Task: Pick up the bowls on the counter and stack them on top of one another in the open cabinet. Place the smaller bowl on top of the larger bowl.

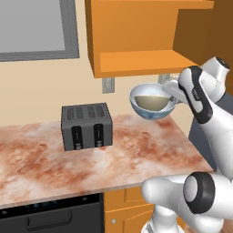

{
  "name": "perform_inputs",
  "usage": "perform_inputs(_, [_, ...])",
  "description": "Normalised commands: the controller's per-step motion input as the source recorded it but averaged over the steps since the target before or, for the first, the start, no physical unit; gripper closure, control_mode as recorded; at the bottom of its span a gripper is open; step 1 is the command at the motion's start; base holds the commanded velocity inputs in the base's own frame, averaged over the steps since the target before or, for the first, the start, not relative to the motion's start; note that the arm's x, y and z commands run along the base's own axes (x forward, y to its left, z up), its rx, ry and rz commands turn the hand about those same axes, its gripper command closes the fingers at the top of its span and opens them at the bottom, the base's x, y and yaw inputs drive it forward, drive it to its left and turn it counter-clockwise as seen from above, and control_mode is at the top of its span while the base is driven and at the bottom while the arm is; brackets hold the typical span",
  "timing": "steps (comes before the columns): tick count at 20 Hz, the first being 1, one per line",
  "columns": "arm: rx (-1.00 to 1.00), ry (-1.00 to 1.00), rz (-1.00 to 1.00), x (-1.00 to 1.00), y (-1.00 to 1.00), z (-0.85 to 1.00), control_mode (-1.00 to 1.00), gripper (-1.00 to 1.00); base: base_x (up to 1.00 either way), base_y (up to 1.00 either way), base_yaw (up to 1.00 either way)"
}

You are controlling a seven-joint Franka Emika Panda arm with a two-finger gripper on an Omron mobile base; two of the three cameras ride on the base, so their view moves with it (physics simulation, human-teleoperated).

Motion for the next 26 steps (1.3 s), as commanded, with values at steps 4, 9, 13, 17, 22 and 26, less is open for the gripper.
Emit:
perform_inputs(4, [0.0, -0.01, 0.0, -0.23, 0.02, 0.33, -1.0, 1.0, 0.0, 0.0, 0.0])
perform_inputs(9, [0.0, -0.02, 0.0, -0.29, 0.06, 0.22, -1.0, 1.0, 0.0, 0.0, 0.0])
perform_inputs(13, [0.0, -0.02, 0.0, -0.24, 0.11, 0.26, -1.0, 1.0, 0.0, 0.0, 0.0])
perform_inputs(17, [0.0, -0.01, -0.01, -0.18, 0.11, 0.31, -1.0, 1.0, 0.0, 0.0, 0.0])
perform_inputs(22, [0.0, 0.0, -0.04, -0.18, 0.05, 0.3, -1.0, 1.0, 0.0, 0.0, 0.0])
perform_inputs(26, [0.03, 0.0, -0.08, -0.26, 0.0, 0.24, -1.0, 1.0, 0.0, 0.0, 0.0])
